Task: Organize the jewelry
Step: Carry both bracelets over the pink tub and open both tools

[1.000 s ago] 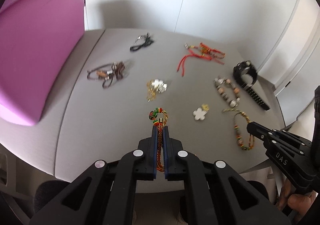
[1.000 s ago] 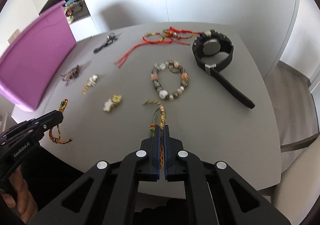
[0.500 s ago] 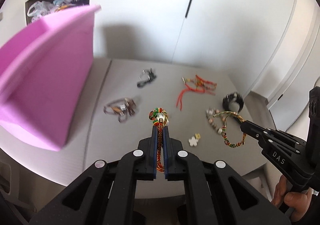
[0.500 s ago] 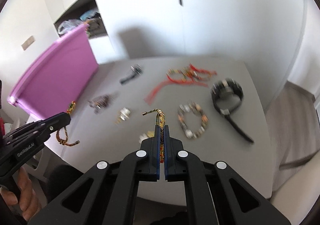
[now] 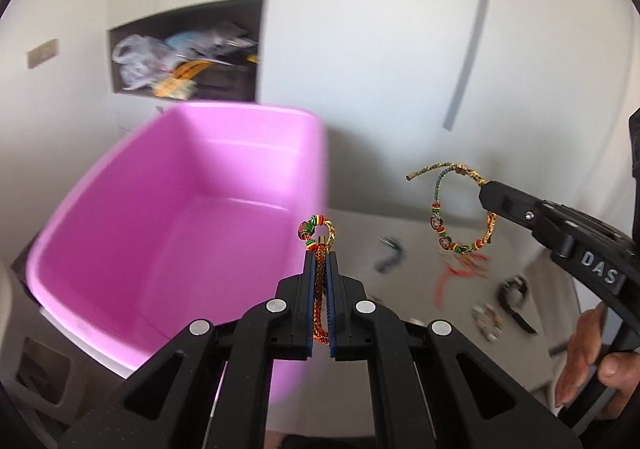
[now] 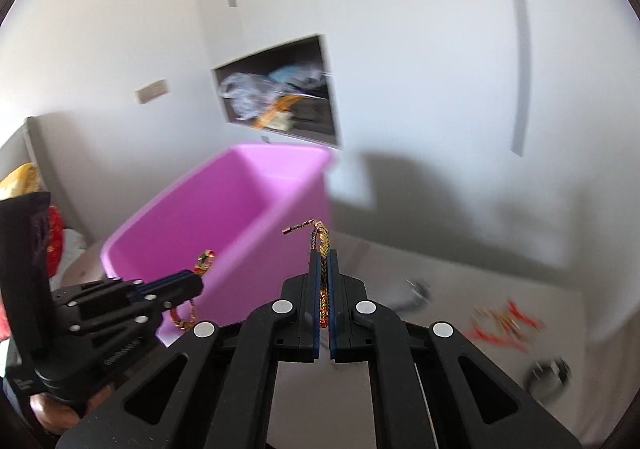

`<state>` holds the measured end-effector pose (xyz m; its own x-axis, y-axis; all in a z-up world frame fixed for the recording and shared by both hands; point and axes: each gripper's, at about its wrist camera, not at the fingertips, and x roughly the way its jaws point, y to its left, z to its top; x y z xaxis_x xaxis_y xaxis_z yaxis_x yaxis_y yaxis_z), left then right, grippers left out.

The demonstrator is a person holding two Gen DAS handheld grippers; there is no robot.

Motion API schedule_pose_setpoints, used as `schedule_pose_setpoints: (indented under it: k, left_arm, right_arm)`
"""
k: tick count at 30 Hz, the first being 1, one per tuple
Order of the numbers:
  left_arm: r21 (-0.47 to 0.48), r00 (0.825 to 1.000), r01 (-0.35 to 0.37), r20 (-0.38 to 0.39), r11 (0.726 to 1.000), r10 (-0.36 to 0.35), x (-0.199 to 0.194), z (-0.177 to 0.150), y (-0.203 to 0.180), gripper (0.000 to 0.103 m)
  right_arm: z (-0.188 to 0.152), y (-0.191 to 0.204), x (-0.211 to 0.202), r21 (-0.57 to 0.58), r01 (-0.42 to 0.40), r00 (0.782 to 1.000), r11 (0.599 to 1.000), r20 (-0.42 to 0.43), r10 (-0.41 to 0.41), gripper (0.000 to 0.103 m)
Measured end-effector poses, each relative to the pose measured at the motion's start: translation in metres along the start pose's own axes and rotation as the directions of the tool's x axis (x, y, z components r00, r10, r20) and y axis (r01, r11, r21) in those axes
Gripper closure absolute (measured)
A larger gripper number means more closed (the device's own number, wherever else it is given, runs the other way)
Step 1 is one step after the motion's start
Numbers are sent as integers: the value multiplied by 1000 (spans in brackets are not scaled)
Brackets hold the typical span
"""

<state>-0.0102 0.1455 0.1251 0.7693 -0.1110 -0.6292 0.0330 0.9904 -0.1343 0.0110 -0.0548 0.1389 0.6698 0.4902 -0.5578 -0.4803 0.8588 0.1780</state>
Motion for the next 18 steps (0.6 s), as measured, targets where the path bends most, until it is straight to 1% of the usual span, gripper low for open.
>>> schedule_pose_setpoints:
  k: [3, 4, 7, 10, 14, 18]
  left_arm:
    - [-33, 998, -57, 8, 998, 57, 2, 14, 29, 98]
    - [-45, 997, -78, 5, 996, 79, 3, 17, 39, 97]
    - [-77, 993, -118, -31, 990, 116, 17, 24, 64, 97]
    - [-111, 986, -156, -76, 981, 148, 30, 28, 89, 97]
    - [-119, 977, -192, -123, 974, 177, 46, 29, 108, 97]
    - [-125, 966, -206, -184, 970, 182, 60, 24, 120, 97]
  right_arm:
    - [20, 24, 24, -22, -71, 997, 997, -19, 70, 100]
    - [26, 33, 37, -31, -99, 994, 995, -37, 98, 100]
    - [36, 53, 63, -51, -142, 987, 989, -83, 137, 100]
    - [44, 69, 94, -60, -180, 975, 982, -144, 170, 100]
    - [47, 82, 123, -72, -198, 960, 978, -214, 179, 100]
    - [47, 86, 141, -73, -184, 952, 980, -262, 160, 100]
